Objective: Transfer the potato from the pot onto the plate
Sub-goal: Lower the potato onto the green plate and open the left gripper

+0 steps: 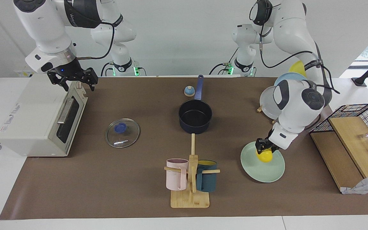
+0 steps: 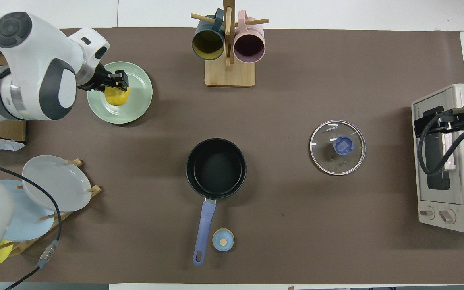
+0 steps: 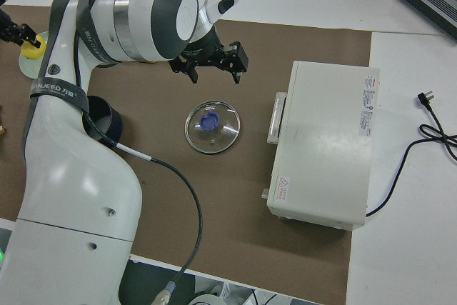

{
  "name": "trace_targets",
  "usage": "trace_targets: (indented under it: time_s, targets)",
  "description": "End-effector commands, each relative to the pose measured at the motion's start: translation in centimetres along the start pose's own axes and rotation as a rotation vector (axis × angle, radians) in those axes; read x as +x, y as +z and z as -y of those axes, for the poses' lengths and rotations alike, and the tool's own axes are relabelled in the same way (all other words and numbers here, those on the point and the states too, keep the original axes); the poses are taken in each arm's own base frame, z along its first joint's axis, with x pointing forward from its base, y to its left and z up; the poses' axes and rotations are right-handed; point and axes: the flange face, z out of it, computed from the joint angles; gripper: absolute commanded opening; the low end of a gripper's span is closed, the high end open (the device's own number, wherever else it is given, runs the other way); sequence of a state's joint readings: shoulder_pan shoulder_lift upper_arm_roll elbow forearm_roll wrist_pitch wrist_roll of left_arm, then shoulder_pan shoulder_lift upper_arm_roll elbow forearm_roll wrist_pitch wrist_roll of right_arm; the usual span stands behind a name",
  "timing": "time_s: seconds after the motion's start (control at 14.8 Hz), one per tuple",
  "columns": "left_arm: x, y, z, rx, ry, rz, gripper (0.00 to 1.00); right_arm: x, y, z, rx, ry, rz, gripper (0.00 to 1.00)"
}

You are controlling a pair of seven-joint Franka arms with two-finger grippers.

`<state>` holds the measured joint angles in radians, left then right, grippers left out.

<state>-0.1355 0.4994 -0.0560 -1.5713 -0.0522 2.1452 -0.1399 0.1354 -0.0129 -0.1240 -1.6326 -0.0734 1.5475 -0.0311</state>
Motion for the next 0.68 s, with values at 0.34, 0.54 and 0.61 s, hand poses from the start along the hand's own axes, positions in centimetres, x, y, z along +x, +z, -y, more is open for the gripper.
trace_targets:
  time_s: [0.34, 0.54, 0.61]
  targets:
    - [-2.4, 3.1, 2.2, 0.009, 0.041, -0.011, 0.0, 0.0, -0.1, -2.4, 0.023, 0.054, -0.015, 1.0]
    - [-2.3, 2.8, 2.6, 0.011, 0.075, -0.005, 1.0, 0.0, 0.0, -3.8, 0.024, 0.077, -0.025, 1.0]
    - [-2.1, 2.0, 2.7, 0.011, 0.075, -0.015, 1.0, 0.1, 0.1, -3.9, 0.023, 0.077, -0.031, 1.0]
